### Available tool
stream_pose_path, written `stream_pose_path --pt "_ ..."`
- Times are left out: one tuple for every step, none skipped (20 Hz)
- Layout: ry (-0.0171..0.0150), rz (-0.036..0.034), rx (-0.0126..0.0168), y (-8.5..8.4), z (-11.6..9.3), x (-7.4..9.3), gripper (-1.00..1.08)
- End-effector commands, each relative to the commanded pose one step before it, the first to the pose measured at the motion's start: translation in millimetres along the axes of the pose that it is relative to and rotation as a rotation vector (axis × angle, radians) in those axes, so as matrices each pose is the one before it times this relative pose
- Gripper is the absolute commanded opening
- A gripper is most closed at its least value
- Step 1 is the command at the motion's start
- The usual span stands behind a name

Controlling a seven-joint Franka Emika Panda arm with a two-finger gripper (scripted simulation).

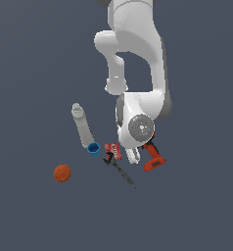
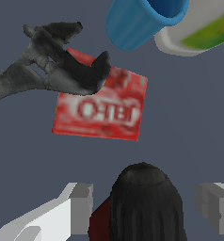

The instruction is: Pick up a designated object from a clutter of objects.

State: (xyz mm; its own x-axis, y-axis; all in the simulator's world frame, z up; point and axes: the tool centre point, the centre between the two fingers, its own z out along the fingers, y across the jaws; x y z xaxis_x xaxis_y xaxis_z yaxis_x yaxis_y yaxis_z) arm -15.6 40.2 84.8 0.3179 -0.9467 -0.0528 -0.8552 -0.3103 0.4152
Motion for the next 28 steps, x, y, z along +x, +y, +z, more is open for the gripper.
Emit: stream_pose_path --pt "0.0002 0.00071 0.00086 0.07 2.63 0.11 0.68" --pt "0.0 0.0 0.0 0.0 0.0 0.0 -1.0" --pt "0.0 0.0 0.0 0.0 0.0 0.0 -1.0" --pt "0.0 0.0 0.0 0.0 0.0 0.0 -1.0" --pt "0.0 0.0 0.0 0.0 0.0 0.0 -1.0" --pt "0.0 0.0 0.0 0.0 0.0 0.0 -1.0" --pt "0.0 0.0 0.0 0.0 0.0 0.0 -1.0" --pt "0.0 0.0 0.0 0.0 0.0 0.0 -1.0" --pt "0.0 0.0 0.0 0.0 0.0 0.0 -1.0" --pt "0.0 0.0 0.0 0.0 0.0 0.0 -1.0" --pt "0.0 0.0 0.0 0.0 0.0 0.0 -1.0" --pt "0.00018 -0.00009 0.00107 -0.13 -0.66 -0.05 -1.0" --pt "0.0 0.0 0.0 0.19 -0.2 0.08 -1.0" --pt "0.0 0.0 0.0 0.58 -0.59 0.23 -1.0" --pt "0.0 0.0 0.0 0.96 -0.99 0.38 -1.0" --pt "0.0 0.0 0.0 1.35 -1.39 0.53 -1.0" --pt "0.0 0.0 0.0 1.74 -1.79 0.68 -1.0" --pt "0.0 0.0 0.0 2.13 -2.2 0.84 -1.0" --pt "0.0 0.0 0.0 2.53 -2.61 0.99 -1.0" --pt "0.0 0.0 0.0 2.93 -3.03 1.15 -1.0" --pt "-0.00066 0.0002 -0.00004 3.35 -3.35 1.6 -1.0" --pt "0.0 0.0 0.0 3.76 -3.89 1.48 -1.0" --pt "0.0 0.0 0.0 4.18 -4.34 1.65 -1.0" --pt "0.0 0.0 0.0 4.62 -4.8 1.82 -1.0" --pt "0.0 0.0 0.0 5.08 -5.27 2.0 -1.0" --pt "-0.00065 0.00023 -0.00002 5.57 -5.67 2.5 -1.0" --pt "0.0 0.0 0.0 6.01 -6.26 2.38 -1.0" --pt "0.0 0.0 0.0 6.44 -6.73 2.56 -1.0"
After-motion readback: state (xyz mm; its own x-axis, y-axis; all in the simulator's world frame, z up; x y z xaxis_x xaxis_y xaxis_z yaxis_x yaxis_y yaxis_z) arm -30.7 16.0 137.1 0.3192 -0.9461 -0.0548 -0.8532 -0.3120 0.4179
